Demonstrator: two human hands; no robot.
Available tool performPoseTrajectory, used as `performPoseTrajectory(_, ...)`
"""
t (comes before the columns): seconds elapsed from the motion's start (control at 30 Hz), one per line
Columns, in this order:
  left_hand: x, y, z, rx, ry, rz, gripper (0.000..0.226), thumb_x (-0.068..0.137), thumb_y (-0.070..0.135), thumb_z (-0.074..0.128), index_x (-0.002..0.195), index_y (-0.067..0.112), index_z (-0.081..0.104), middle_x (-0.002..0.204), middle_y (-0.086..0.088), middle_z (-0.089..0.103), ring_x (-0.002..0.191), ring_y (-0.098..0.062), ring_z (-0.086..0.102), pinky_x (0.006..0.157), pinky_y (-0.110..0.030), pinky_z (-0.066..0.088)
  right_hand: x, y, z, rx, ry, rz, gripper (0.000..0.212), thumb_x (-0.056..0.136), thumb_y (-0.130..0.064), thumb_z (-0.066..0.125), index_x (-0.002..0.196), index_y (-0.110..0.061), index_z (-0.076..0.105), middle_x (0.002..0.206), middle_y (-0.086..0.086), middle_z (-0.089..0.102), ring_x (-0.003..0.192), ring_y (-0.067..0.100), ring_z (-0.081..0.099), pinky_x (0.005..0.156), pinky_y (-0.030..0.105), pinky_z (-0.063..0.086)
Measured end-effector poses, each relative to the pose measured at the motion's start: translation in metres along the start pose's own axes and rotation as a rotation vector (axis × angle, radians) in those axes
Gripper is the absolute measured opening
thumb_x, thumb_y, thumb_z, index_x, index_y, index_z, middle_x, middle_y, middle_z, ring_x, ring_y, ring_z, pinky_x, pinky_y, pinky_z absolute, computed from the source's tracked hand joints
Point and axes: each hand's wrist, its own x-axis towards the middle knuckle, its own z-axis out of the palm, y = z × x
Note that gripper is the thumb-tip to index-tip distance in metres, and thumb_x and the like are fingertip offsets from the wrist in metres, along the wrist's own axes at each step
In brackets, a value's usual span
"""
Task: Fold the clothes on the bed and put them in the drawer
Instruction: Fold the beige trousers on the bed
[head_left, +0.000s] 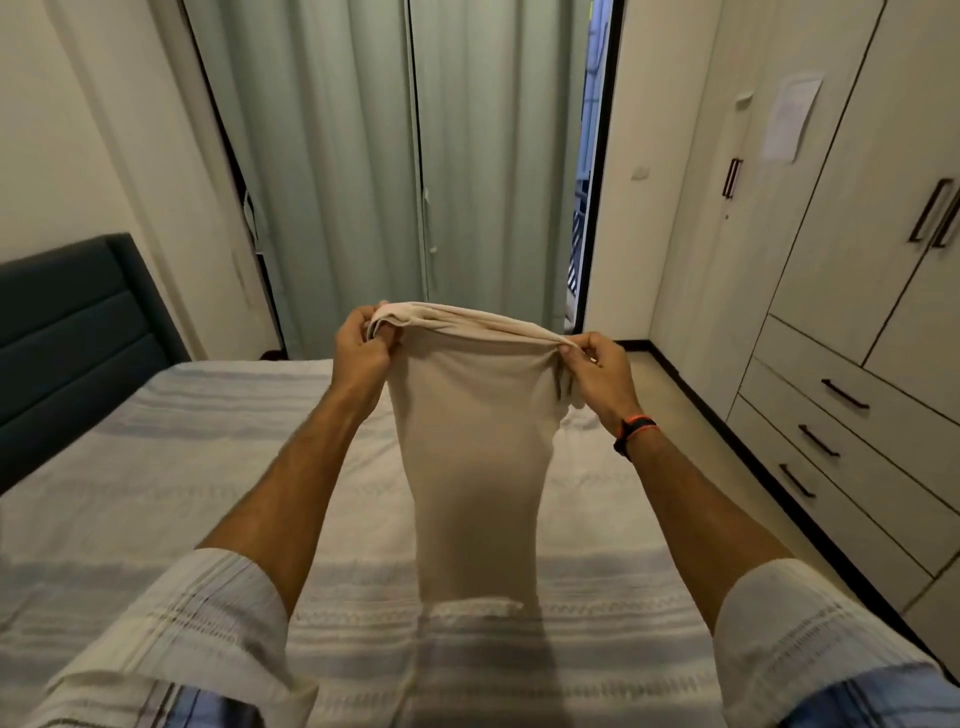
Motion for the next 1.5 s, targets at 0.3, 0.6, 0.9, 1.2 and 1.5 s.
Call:
performPoseTrajectory(0.3, -0.093, 0.008, -0.017, 0.068, -0.056, 0.065, 0.014, 0.096, 0.013, 0.06, 0.108, 0.017, 0.066, 0.125, 0.015, 0.065, 0.117, -0.011, 0.061, 0.1, -0.044, 0.051, -0.066, 0.007, -0.029, -0.107, -0.03, -0.004, 0.008, 0.096, -0.019, 0.061, 0.094, -0.015, 0.068, 0.087, -0.007, 0.065, 0.085, 0.014, 0.061, 0.077, 0.026, 0.051)
performPoseTrajectory(0.6, -0.278, -0.094, -0.096, 0.503, -0.22, -0.084, 0.015, 0.096, 0.005, 0.055, 0.109, 0.008, 0.064, 0.125, -0.002, 0.066, 0.112, -0.018, 0.061, 0.095, -0.04, 0.052, -0.225, 0.097, -0.037, -0.403, -0.301, 0.204, 0.011, 0.095, -0.007, 0.057, 0.094, -0.005, 0.068, 0.09, 0.004, 0.065, 0.085, 0.02, 0.057, 0.063, 0.02, 0.039)
performPoseTrajectory(0.9, -0.433, -0.158, -0.158, 0.913, -0.505, -0.343, 0.025, 0.088, -0.002, 0.054, 0.107, 0.007, 0.067, 0.099, -0.014, 0.071, 0.09, -0.033, 0.064, 0.072, -0.036, 0.05, -0.389, 0.167, -0.038, -0.58, -0.594, 0.462, 0.011, 0.096, -0.015, 0.06, 0.087, -0.009, 0.064, 0.082, 0.005, 0.061, 0.077, 0.023, 0.054, 0.061, 0.027, 0.036)
performPoseTrajectory(1.2, -0.526, -0.201, -0.18, 1.183, -0.797, -0.436, 0.024, 0.092, 0.009, 0.054, 0.111, 0.021, 0.061, 0.108, -0.006, 0.067, 0.096, -0.029, 0.062, 0.074, -0.039, 0.05, -0.488, 0.204, -0.04, -0.63, -0.646, 0.593, 0.01, 0.093, -0.008, 0.061, 0.095, -0.007, 0.071, 0.084, 0.008, 0.067, 0.082, 0.024, 0.059, 0.067, 0.026, 0.035)
performPoseTrajectory(1.5, -0.592, -0.236, -0.195, 1.311, -0.942, -0.456, 0.028, 0.092, 0.005, 0.05, 0.113, 0.021, 0.059, 0.116, -0.002, 0.064, 0.101, -0.025, 0.061, 0.077, -0.035, 0.047, -0.556, 0.236, -0.041, -0.698, -0.699, 0.624, 0.009, 0.088, -0.011, 0.064, 0.093, -0.007, 0.072, 0.091, 0.015, 0.071, 0.089, 0.032, 0.063, 0.073, 0.037, 0.048)
